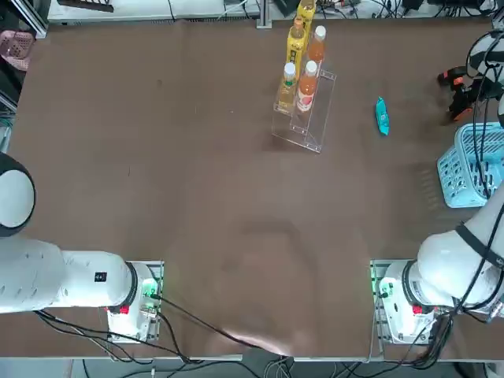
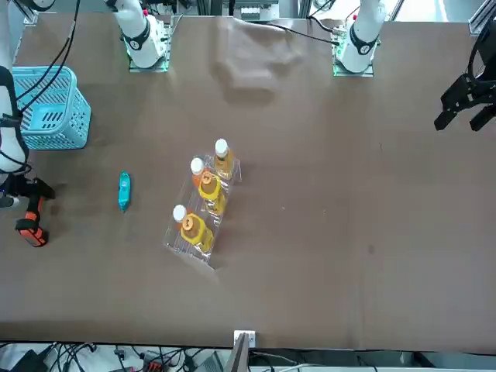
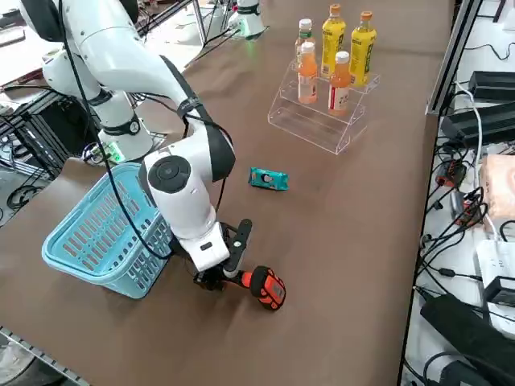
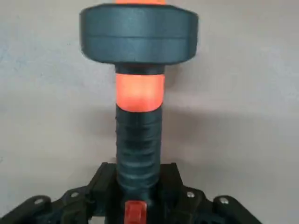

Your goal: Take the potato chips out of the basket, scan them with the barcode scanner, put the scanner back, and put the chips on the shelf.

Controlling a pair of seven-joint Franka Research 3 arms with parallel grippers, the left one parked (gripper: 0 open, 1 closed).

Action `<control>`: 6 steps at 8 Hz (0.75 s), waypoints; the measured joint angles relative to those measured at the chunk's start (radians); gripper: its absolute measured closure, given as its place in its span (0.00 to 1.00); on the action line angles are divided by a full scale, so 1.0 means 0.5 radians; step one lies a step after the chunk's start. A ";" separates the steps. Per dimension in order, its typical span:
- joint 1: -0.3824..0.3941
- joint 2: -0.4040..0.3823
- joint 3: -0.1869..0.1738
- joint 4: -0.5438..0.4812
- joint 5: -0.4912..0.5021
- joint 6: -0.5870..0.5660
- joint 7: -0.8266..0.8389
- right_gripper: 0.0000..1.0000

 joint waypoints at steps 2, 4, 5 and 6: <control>0.000 0.000 0.000 0.001 0.000 0.000 -0.013 0.54; -0.001 0.000 0.000 0.002 0.000 0.000 -0.014 0.56; -0.001 0.000 0.000 0.002 0.000 0.000 -0.015 0.55; -0.001 0.000 0.000 0.002 0.000 0.000 -0.016 0.55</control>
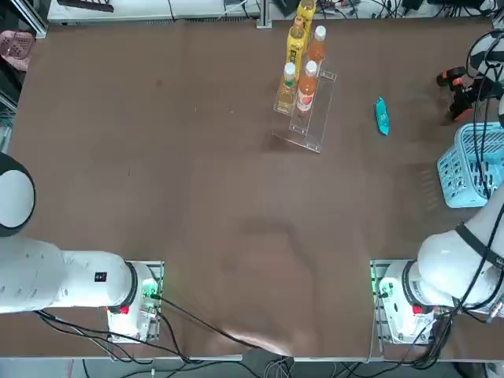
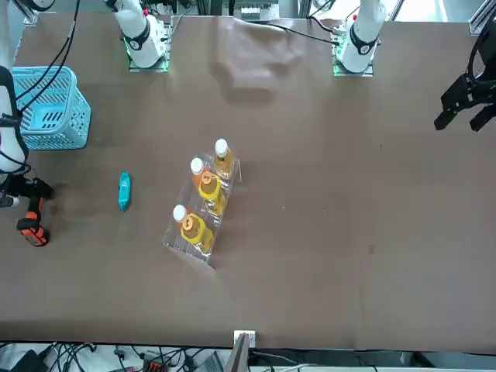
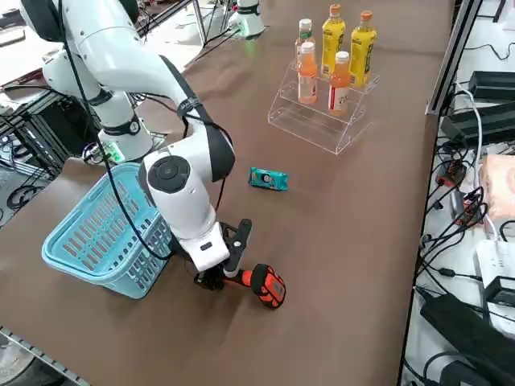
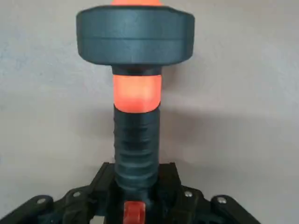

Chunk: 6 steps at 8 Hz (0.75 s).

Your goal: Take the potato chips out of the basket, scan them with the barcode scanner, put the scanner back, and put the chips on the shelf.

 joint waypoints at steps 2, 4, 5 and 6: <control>0.000 0.000 0.000 0.000 0.000 0.000 -0.001 0.56; 0.000 0.000 0.000 0.000 0.000 0.000 -0.001 0.59; 0.000 0.000 0.001 0.001 0.000 0.000 -0.003 0.59; 0.000 0.000 0.001 0.001 0.000 0.000 -0.003 0.59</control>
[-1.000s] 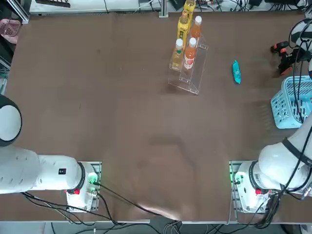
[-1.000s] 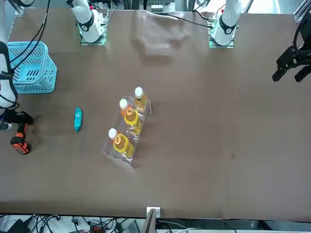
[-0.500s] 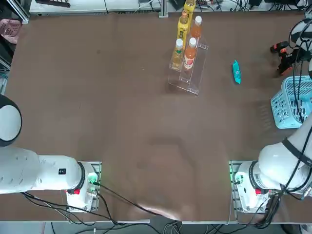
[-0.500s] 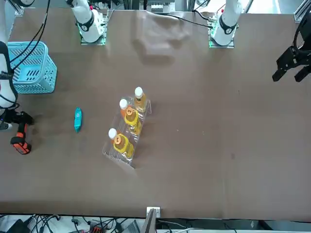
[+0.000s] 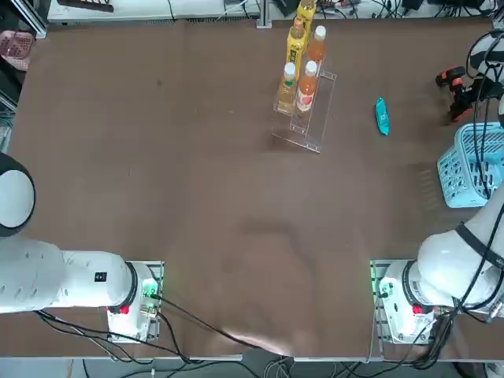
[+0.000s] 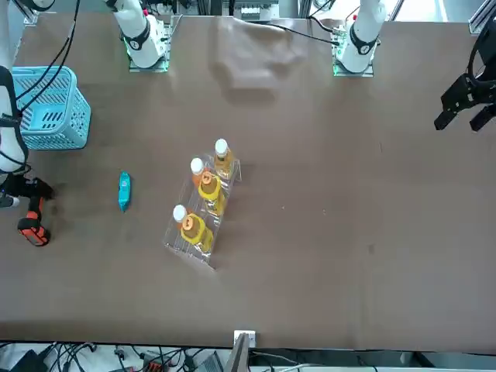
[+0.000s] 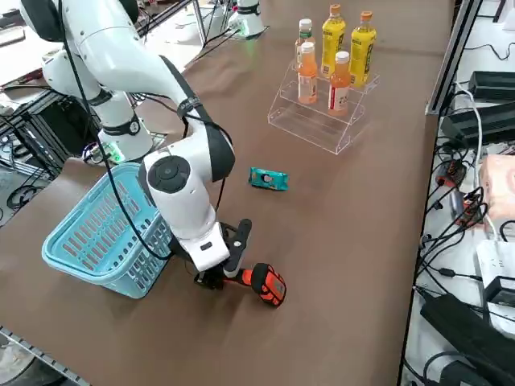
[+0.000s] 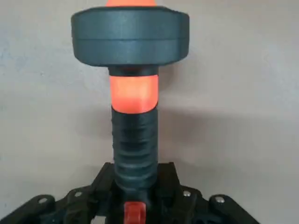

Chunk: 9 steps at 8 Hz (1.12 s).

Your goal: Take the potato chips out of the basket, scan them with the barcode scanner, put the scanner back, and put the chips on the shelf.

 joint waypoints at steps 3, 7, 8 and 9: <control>-0.001 0.003 0.000 0.005 0.000 -0.001 -0.020 0.59; 0.003 0.021 0.014 0.053 0.000 -0.010 -0.061 0.59; 0.012 0.018 0.020 0.075 0.000 -0.034 -0.062 0.59; 0.025 0.007 0.021 0.095 0.000 -0.070 -0.066 0.59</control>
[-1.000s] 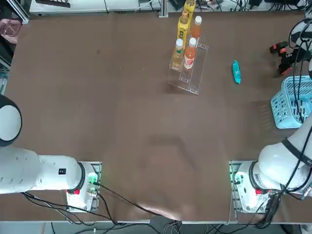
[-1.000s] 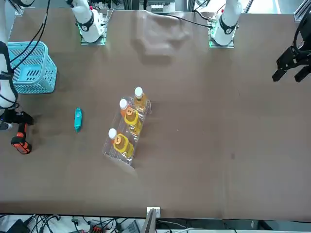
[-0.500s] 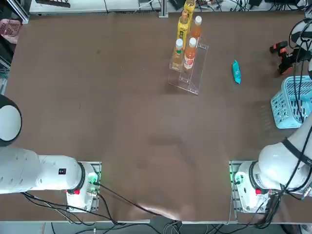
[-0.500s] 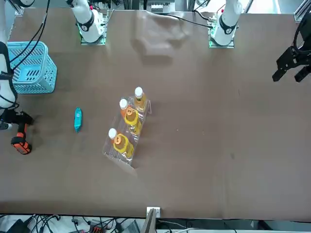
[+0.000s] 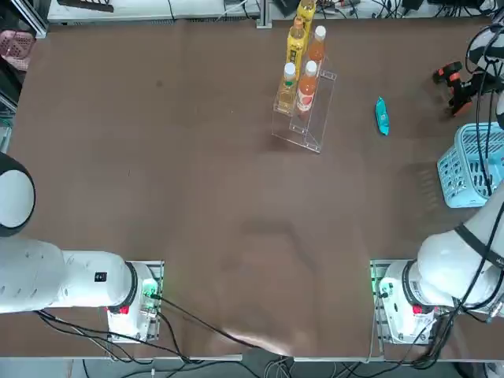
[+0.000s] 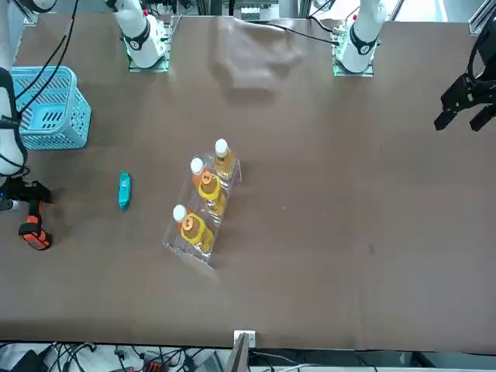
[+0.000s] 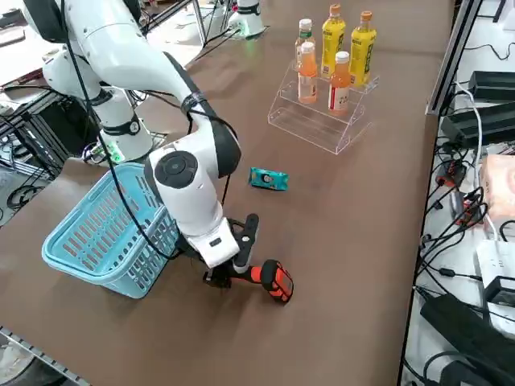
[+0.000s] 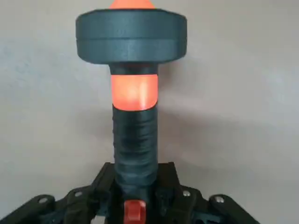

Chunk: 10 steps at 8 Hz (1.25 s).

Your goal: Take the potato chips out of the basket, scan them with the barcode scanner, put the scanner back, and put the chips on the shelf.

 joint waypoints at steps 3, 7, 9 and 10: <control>0.077 -0.106 0.002 0.029 0.000 -0.156 -0.001 0.59; 0.222 -0.287 -0.004 0.024 -0.037 -0.337 0.034 0.59; 0.369 -0.431 -0.006 -0.074 -0.219 -0.373 0.303 0.59; 0.468 -0.541 -0.005 -0.181 -0.305 -0.384 0.514 0.59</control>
